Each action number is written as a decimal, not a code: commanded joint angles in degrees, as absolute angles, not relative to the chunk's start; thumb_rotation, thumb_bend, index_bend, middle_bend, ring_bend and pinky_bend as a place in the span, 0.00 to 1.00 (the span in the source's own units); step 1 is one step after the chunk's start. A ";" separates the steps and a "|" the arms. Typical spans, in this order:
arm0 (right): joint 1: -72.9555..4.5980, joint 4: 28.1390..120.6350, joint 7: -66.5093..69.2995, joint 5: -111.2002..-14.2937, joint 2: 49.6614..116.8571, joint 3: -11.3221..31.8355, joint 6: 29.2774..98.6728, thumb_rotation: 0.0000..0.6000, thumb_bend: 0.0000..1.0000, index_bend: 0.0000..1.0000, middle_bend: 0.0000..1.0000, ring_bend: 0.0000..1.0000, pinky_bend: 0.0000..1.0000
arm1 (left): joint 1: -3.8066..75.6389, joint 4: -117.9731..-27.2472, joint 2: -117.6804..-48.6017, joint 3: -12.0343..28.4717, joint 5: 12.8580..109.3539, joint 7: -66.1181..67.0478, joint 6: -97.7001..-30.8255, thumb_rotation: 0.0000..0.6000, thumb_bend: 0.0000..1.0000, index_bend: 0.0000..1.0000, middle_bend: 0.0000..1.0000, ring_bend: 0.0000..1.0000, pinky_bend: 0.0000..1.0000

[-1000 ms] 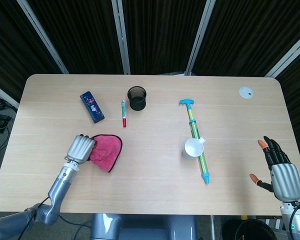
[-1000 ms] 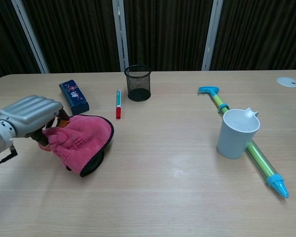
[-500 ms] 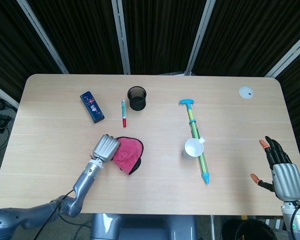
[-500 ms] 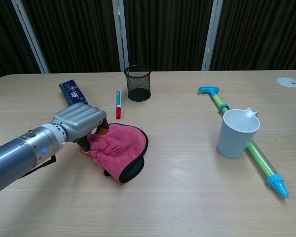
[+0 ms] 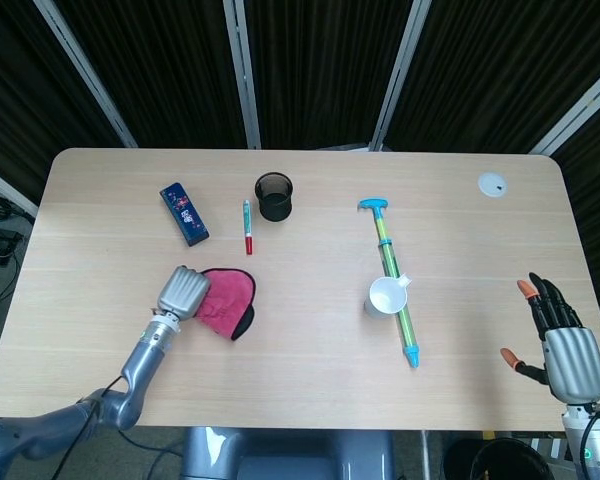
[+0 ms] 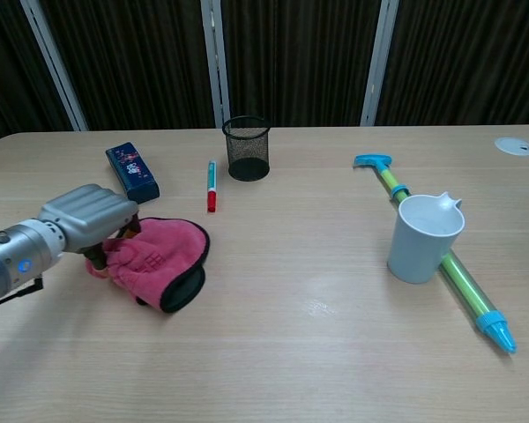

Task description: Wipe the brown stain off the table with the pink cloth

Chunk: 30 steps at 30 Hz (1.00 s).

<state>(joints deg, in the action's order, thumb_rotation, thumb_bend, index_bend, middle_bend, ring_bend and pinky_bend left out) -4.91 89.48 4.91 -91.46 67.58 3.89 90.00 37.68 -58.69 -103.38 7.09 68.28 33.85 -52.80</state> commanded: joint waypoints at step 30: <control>-5.24 89.13 4.47 -92.28 68.02 3.74 90.15 1.00 0.10 0.06 0.00 0.00 0.22 | 37.69 -68.15 -104.77 6.12 68.75 37.42 -54.96 1.00 0.50 0.88 0.64 0.55 0.53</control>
<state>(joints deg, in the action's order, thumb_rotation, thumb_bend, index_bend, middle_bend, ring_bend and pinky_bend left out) -5.25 89.14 4.46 -92.27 68.04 3.75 90.14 36.42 -68.78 -102.75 5.13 69.40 35.62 -55.19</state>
